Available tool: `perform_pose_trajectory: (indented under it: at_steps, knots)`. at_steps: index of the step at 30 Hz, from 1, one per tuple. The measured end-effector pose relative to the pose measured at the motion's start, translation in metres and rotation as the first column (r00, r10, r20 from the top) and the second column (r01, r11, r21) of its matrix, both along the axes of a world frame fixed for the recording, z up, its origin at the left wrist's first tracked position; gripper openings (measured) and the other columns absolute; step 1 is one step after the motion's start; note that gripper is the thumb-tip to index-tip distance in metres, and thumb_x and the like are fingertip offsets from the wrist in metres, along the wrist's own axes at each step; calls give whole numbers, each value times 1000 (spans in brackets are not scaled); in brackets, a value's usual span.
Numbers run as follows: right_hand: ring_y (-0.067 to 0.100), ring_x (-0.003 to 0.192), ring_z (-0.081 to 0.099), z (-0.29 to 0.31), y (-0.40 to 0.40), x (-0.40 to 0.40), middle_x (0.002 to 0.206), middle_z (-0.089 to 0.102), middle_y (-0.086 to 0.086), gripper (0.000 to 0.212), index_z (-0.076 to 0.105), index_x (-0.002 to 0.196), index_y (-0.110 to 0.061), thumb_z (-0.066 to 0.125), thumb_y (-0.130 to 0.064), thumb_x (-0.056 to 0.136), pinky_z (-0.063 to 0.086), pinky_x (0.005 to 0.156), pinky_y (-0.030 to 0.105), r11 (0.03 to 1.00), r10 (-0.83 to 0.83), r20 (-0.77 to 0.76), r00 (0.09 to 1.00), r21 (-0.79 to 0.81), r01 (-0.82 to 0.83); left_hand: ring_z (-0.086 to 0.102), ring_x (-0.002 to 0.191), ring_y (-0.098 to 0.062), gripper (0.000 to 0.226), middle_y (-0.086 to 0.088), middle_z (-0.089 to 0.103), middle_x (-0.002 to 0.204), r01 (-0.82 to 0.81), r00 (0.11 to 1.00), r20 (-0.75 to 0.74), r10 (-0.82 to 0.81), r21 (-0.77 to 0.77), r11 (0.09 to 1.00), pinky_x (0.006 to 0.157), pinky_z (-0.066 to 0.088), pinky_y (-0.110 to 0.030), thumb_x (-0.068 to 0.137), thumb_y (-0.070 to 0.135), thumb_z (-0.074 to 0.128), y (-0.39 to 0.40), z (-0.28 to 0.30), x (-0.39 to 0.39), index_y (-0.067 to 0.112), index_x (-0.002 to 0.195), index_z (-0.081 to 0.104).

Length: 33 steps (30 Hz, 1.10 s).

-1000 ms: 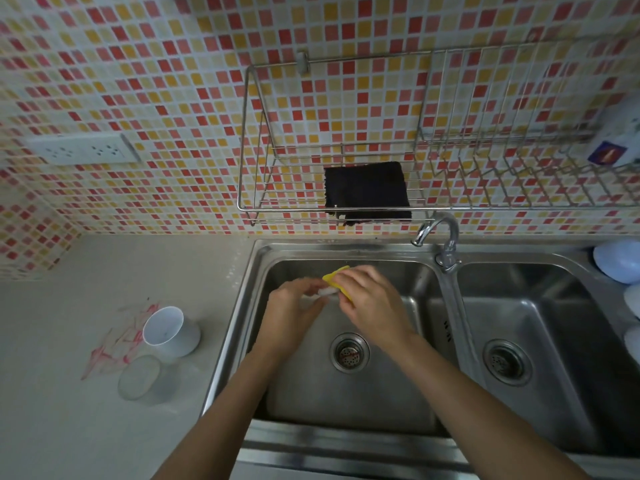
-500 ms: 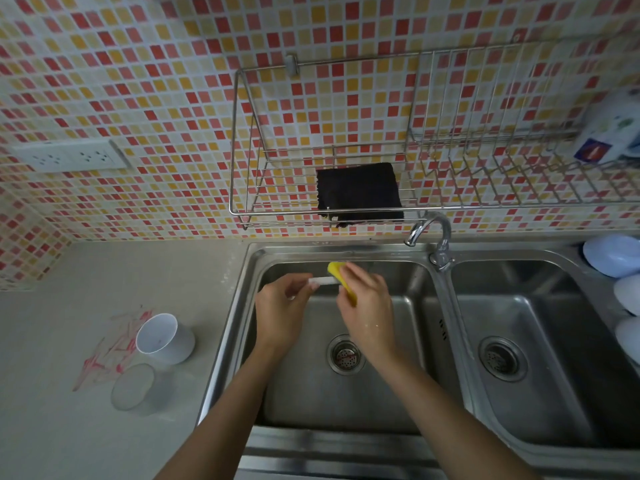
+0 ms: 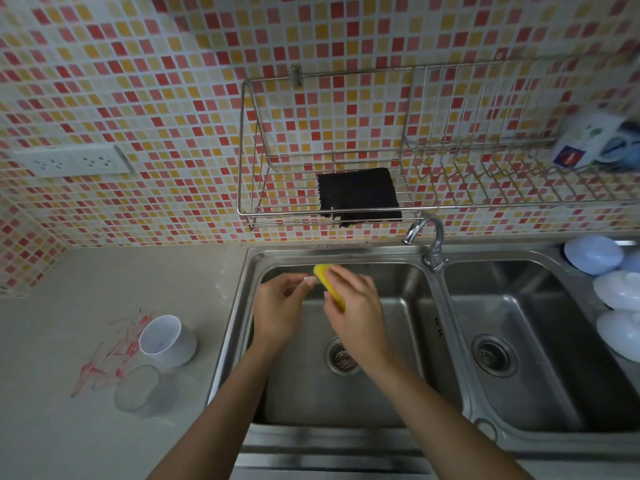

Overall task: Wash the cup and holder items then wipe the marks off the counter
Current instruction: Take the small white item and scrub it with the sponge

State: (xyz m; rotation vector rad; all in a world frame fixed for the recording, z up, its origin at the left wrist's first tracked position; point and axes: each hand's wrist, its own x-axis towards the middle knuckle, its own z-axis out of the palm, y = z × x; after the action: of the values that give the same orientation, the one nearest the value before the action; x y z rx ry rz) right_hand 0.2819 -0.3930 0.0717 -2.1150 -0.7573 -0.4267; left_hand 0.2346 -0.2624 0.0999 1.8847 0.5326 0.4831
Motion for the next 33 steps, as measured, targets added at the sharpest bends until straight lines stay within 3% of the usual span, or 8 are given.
perform_pose_trajectory:
  at_steps: [3, 9, 13, 18, 20, 22, 28, 33]
  knots:
    - [21, 107, 54, -1, 2, 0, 125, 64, 0, 49, 63, 126, -12, 75, -6, 78, 51, 91, 30, 996, -91, -31, 995, -5, 91, 71, 75, -7, 16, 1, 75, 79, -24, 1000, 7, 24, -91, 996, 69, 53, -17, 88, 23, 71, 5, 0, -7, 9, 93, 74]
    - [22, 106, 55, 8, 25, -30, 124, 64, 2, 46, 66, 122, -11, 74, -6, 77, 48, 93, 28, 999, -30, 92, 995, -36, 34, 72, 81, -19, 23, -9, 75, 82, -10, 1000, -16, 4, -382, 924, 80, 57, -29, 93, 25, 64, 26, 6, -18, 4, 85, 70]
    - [22, 107, 55, 14, 40, -28, 121, 64, -1, 45, 66, 121, -14, 76, -10, 77, 49, 92, 32, 986, -112, 64, 992, -120, 119, 70, 82, -17, 22, -9, 75, 84, 7, 997, -69, -41, -430, 903, 85, 56, -32, 92, 28, 65, 43, 13, -26, 9, 82, 71]
    - [21, 92, 58, 17, 64, -36, 100, 70, -3, 30, 70, 106, -15, 71, -11, 77, 50, 82, 30, 968, -64, 209, 976, -224, 111, 68, 79, -16, 24, -7, 75, 81, 60, 989, -87, -119, -500, 864, 89, 56, -35, 92, 28, 65, 68, 17, -40, 8, 83, 72]
    - [22, 91, 59, 19, 70, -35, 99, 71, -2, 30, 71, 104, -14, 72, -10, 75, 52, 79, 32, 960, -51, 242, 969, -255, 114, 69, 79, -14, 20, -5, 75, 80, 131, 983, -60, -172, -429, 894, 89, 56, -36, 91, 28, 66, 78, 18, -46, 12, 82, 73]
    - [21, 90, 59, 24, 73, -34, 98, 72, -2, 30, 72, 101, -14, 74, -9, 71, 53, 76, 32, 952, -32, 265, 964, -284, 110, 69, 81, -9, 10, 0, 75, 84, 248, 966, -17, -258, -224, 943, 86, 57, -31, 87, 25, 71, 90, 18, -53, 16, 91, 71]
    - [22, 94, 59, 33, 79, -36, 102, 72, -1, 31, 72, 105, -13, 72, -12, 74, 54, 76, 36, 910, 39, 228, 973, -410, 59, 62, 82, 10, 22, 19, 67, 86, 413, 906, 0, -424, 227, 882, 71, 43, 0, 82, 10, 75, 113, 20, -58, 21, 101, 70]
    - [21, 97, 57, 37, 84, -42, 110, 69, -1, 39, 70, 114, -15, 76, -8, 76, 51, 82, 30, 956, -61, 168, 984, -275, 106, 62, 76, 15, 9, 23, 65, 79, 323, 940, 31, -340, 239, 916, 69, 43, 0, 85, 18, 73, 114, 17, -50, 20, 94, 73]
